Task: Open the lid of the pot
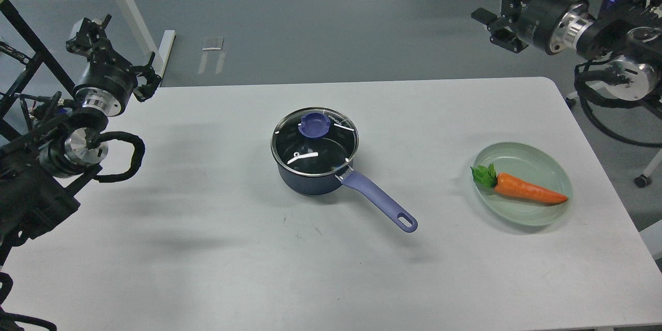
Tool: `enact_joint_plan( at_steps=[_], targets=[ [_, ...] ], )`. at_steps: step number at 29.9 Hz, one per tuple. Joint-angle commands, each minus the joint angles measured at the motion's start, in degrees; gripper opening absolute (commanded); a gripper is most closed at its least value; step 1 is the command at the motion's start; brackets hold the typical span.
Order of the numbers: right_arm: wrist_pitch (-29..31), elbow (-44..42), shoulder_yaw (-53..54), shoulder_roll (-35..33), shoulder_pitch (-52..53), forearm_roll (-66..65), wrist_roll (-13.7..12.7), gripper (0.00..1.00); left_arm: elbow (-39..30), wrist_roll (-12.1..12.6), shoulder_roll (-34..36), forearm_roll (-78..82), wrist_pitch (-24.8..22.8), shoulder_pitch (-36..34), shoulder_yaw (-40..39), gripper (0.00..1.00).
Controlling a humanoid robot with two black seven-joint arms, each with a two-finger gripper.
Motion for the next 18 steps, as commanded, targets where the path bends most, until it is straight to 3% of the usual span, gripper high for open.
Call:
enact_joint_plan(
  at_steps=[1,12,18],
  targets=[
    [-0.8,3.9,-8.8,3.5,5.7,-5.9,0.0,0.99,-0.2,-0.2,1.2,0.1,-0.4,0.2,0.3,0.99],
    [-3.7,18.4,-30.3,10.0,16.0,-23.4,0.0,0.99,-0.4,-0.2,2.5,0.1,-0.7,0.1,0.1,0.99],
    [-6.5,20.0,-38.3,15.3,17.3,-29.6,0.0,0.97,-0.4,-0.2,2.4,0.1,-0.8,0.2,0.2,0.99]
  ],
)
